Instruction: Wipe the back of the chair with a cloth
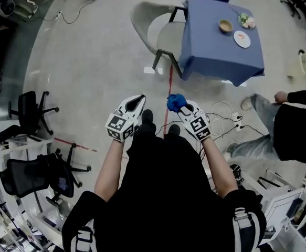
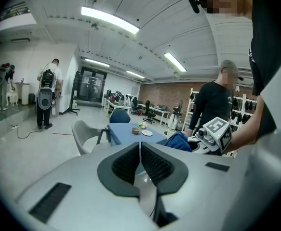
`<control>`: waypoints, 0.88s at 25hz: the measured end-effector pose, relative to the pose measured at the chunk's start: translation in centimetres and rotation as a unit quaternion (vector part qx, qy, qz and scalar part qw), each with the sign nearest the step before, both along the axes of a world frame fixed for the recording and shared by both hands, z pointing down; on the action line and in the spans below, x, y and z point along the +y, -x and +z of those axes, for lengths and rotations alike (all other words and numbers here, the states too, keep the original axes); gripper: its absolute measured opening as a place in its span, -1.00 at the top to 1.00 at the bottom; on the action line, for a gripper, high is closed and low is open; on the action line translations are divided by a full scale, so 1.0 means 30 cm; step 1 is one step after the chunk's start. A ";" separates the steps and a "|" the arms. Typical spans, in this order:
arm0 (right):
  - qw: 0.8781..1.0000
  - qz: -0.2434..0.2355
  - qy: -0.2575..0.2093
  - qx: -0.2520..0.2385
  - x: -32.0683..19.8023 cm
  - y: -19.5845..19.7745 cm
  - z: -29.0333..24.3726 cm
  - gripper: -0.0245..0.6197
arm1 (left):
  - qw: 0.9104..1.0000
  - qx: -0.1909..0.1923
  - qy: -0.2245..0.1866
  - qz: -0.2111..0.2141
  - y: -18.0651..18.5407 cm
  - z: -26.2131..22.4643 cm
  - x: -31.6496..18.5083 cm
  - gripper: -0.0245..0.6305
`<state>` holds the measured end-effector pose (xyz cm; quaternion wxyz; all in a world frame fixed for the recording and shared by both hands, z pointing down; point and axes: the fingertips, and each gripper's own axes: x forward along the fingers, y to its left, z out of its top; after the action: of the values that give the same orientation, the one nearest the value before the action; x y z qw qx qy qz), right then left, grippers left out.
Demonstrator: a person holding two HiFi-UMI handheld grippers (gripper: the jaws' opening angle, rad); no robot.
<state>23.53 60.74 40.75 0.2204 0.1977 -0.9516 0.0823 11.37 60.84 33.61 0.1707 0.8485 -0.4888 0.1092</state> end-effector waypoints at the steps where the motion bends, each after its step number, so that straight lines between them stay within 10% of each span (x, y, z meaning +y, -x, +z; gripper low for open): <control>1: 1.000 0.002 0.002 0.002 -0.005 0.006 0.005 0.62 | 1.000 0.003 0.003 -0.001 0.009 0.008 -0.001 0.83; 22: 0.995 0.099 0.005 0.024 -0.449 0.419 -0.009 0.62 | 0.997 0.031 -0.006 0.072 0.439 0.014 -0.553 0.83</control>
<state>10.94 47.29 40.50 0.2351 0.2920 -0.9213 0.1037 -1.80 44.27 34.04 0.1727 0.8853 -0.4219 0.0917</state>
